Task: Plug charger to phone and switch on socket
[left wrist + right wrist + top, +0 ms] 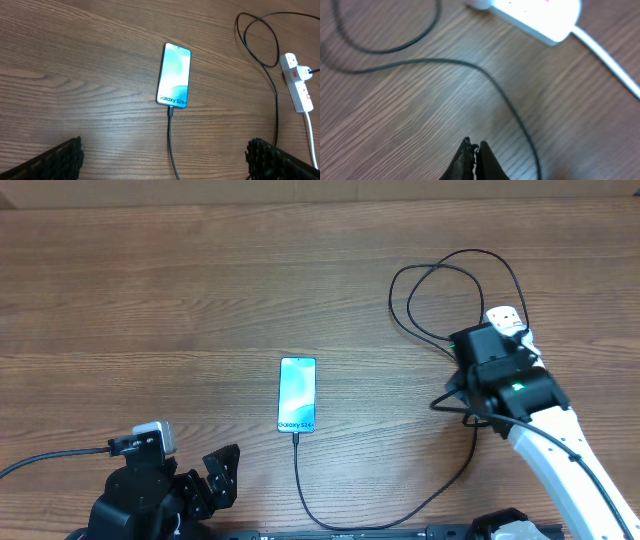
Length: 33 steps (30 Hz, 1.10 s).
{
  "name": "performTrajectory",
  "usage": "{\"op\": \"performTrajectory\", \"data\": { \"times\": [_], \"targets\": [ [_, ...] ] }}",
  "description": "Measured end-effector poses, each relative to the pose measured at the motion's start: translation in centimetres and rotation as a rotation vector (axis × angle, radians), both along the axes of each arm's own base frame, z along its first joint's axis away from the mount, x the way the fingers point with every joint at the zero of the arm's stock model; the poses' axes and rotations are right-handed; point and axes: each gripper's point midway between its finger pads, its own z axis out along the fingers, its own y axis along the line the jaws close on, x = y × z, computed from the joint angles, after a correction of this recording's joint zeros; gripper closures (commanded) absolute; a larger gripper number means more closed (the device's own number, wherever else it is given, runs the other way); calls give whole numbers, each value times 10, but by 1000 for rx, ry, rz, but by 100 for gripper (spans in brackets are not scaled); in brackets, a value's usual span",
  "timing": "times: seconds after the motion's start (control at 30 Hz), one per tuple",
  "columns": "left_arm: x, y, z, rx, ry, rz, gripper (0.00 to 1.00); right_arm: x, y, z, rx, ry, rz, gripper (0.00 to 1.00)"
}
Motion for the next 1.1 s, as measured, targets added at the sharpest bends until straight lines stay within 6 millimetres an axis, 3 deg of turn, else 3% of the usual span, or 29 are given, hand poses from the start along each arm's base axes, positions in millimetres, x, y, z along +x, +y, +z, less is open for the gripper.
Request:
{"op": "performTrajectory", "data": {
  "times": [0.43, 0.57, 0.87, 1.0, 1.1],
  "targets": [
    [0, 0, 0, 0, 0, 0, 0, 5, -96, -10, 202, 14, -263, 96],
    [0, 0, 0, 0, 0, 0, 0, 16, -119, -11, 266, 43, -303, 96],
    [0, 0, 0, 0, 1, 0, 0, 57, -137, -10, 328, 185, -203, 96],
    [0, 0, 0, 0, 1, 0, 0, 75, -141, -26, 358, 237, -162, 96],
    [0, 0, 0, 0, 1, 0, 0, 78, -140, -38, 376, 262, -149, 96]
  ]
}}
